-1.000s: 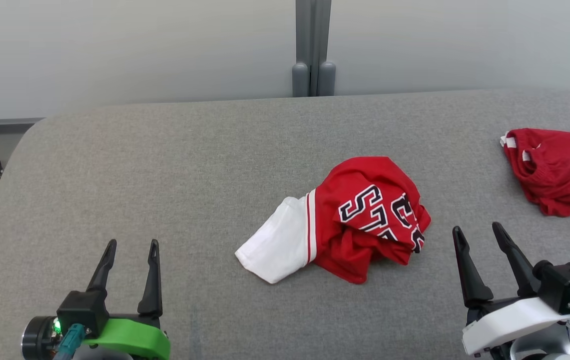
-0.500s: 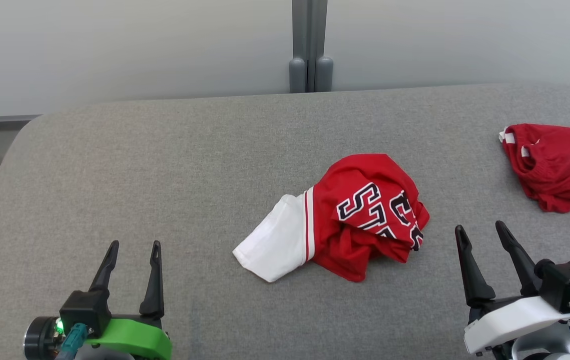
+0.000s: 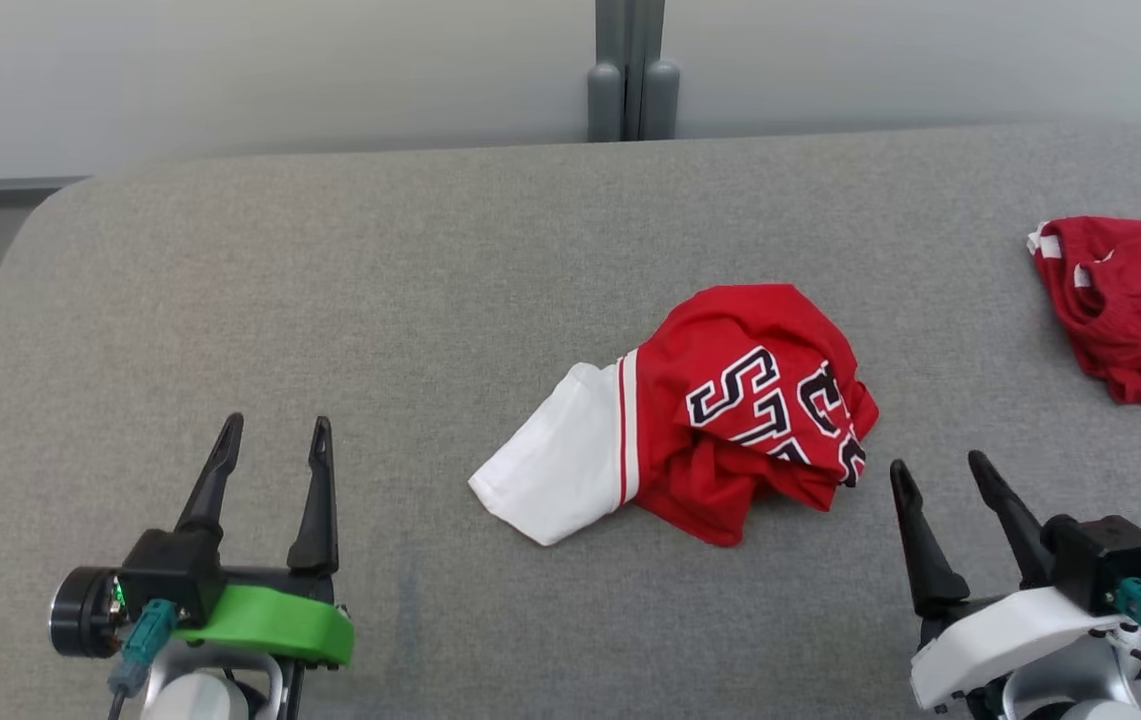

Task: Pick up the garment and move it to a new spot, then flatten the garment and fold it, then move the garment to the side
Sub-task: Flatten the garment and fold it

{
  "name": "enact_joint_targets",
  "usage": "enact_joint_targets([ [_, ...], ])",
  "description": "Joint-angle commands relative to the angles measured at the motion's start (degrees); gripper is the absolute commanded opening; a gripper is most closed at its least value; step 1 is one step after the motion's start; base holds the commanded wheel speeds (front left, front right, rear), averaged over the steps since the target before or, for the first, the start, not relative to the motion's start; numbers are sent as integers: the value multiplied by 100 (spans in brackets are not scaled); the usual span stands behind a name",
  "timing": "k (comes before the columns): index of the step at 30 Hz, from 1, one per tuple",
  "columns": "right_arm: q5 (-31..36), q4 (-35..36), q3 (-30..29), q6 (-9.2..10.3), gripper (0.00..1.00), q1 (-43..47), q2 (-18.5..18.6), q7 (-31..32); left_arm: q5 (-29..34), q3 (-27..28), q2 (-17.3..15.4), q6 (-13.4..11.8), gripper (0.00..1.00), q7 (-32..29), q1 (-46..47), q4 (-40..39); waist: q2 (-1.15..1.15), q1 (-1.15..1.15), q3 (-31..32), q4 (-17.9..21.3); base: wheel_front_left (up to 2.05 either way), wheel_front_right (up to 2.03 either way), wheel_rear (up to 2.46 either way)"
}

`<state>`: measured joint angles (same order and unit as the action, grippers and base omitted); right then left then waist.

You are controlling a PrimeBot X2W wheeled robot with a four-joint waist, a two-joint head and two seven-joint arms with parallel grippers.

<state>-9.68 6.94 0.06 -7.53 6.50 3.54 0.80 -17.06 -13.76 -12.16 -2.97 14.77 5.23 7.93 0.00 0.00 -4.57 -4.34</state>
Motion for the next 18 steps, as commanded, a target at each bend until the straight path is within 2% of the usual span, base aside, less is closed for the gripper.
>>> enact_joint_targets([
  [1, -33, -149, 57, 7, 100, -113, 15, -6, 46, -7, 14, -4, 100, 33, 155, -46, 0, 0, -329, -117, 0, 0, 0],
  [9, -196, -1180, 250, 7, 100, -588, -2, -276, 142, -11, 146, 38, 100, 44, 432, -145, 0, 0, -815, -262, 0, 0, 0],
  [14, -150, -1440, 397, 7, 100, -918, 21, -569, 191, 38, 195, 81, 100, 46, 504, -146, 0, 0, -893, -269, 0, 0, 0],
  [15, -168, -1436, 441, 7, 85, -964, 56, -627, 200, 53, 211, 94, 100, 46, 514, -149, 0, 0, -897, -262, 0, 0, 0],
  [16, -163, -1412, 469, 8, 22, -1004, 82, -681, 201, 62, 221, 100, 100, 47, 520, -147, 0, 0, -896, -255, 0, 0, 0],
  [17, -177, -1364, 505, 8, 0, -1049, 97, -729, 210, 76, 235, 104, 100, 47, 531, -149, 0, 0, -893, -243, 0, 0, 0],
  [18, -176, -1311, 544, 7, 0, -1072, 115, -774, 221, 90, 243, 105, 100, 47, 535, -150, 0, 0, -888, -233, 0, 0, 0],
])
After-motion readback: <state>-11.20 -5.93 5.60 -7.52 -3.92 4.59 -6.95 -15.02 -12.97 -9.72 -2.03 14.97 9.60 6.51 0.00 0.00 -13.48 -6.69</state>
